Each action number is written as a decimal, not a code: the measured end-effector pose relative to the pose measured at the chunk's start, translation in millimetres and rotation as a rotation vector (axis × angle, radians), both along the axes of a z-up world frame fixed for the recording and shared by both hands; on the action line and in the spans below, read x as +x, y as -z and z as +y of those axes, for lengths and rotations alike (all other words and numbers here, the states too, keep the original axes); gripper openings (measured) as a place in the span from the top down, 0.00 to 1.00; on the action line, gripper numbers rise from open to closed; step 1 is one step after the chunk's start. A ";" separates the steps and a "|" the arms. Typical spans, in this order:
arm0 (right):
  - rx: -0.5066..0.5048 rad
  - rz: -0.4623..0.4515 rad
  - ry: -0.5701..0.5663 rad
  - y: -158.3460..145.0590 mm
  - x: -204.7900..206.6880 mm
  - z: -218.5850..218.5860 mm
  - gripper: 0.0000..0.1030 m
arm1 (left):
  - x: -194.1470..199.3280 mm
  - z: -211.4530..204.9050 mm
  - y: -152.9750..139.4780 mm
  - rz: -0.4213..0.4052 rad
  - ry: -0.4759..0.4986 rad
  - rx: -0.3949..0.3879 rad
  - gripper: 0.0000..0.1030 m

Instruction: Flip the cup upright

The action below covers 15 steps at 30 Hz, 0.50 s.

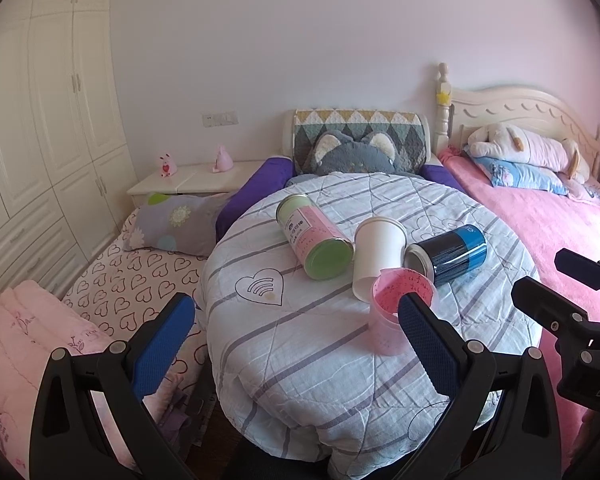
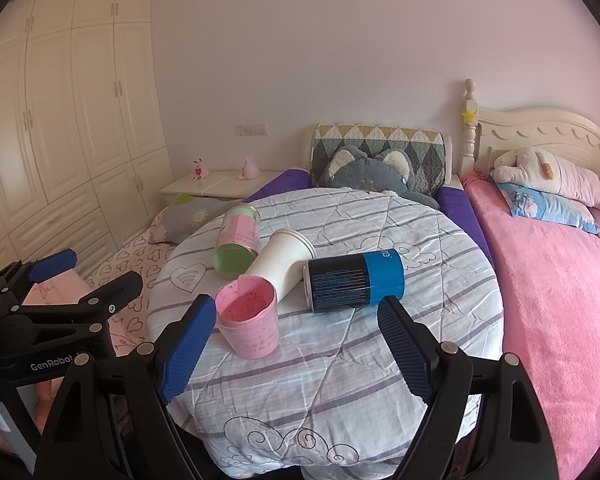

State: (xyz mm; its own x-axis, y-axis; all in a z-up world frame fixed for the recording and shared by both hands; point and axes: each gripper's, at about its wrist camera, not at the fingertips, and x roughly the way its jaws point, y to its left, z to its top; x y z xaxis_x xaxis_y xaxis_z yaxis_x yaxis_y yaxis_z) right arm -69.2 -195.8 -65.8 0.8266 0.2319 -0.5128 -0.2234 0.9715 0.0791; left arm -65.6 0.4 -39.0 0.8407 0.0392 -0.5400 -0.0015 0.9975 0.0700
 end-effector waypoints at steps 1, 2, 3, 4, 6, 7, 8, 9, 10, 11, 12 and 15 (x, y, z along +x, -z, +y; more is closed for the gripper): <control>0.001 0.001 0.000 0.2 0.0 -0.4 0.18 | -0.1 -0.1 -0.1 -0.001 0.000 0.000 0.00; 0.002 0.002 -0.002 0.2 -0.1 -0.4 0.18 | 0.1 -0.2 -0.2 -0.001 0.001 0.000 0.00; 0.002 0.001 -0.003 0.4 0.0 -0.4 0.18 | 0.1 -0.1 -0.2 -0.001 0.001 0.001 0.00; 0.001 0.002 -0.003 0.5 0.1 0.2 0.18 | -0.1 0.1 -0.3 -0.002 0.000 0.001 0.00; -0.002 0.004 -0.004 0.5 0.0 1.0 0.18 | 0.1 0.0 -0.1 -0.001 0.001 0.000 0.00; -0.003 0.004 -0.005 0.4 -0.2 1.5 0.18 | -0.1 0.1 -0.2 0.000 0.000 -0.001 0.00; -0.001 0.005 -0.005 0.5 0.0 1.4 0.18 | 0.0 0.0 -0.3 -0.002 0.000 -0.001 0.00; 0.000 0.006 -0.005 0.4 0.0 1.8 0.18 | 0.3 -0.1 -0.3 -0.001 0.001 0.000 0.00; 0.001 0.006 -0.005 0.3 0.3 1.5 0.18 | 0.0 0.1 -0.3 -0.001 0.001 0.002 0.00; 0.001 0.007 -0.006 0.3 0.3 1.5 0.18 | 0.0 0.1 -0.3 -0.004 -0.001 0.000 0.00; 0.001 0.007 -0.006 0.2 0.2 1.8 0.18 | 0.2 -0.5 -0.1 -0.003 -0.001 0.001 0.00; 0.001 0.007 -0.008 0.1 -0.5 1.9 0.18 | 0.1 -0.8 0.0 -0.001 0.000 0.002 0.00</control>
State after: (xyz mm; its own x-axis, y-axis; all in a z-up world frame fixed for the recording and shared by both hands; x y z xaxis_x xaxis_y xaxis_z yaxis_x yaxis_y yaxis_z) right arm -69.7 -193.8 -65.9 0.8212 0.2387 -0.5182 -0.2305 0.9697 0.0814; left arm -65.5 -0.5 -39.0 0.8414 0.0404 -0.5388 -0.0016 0.9974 0.0723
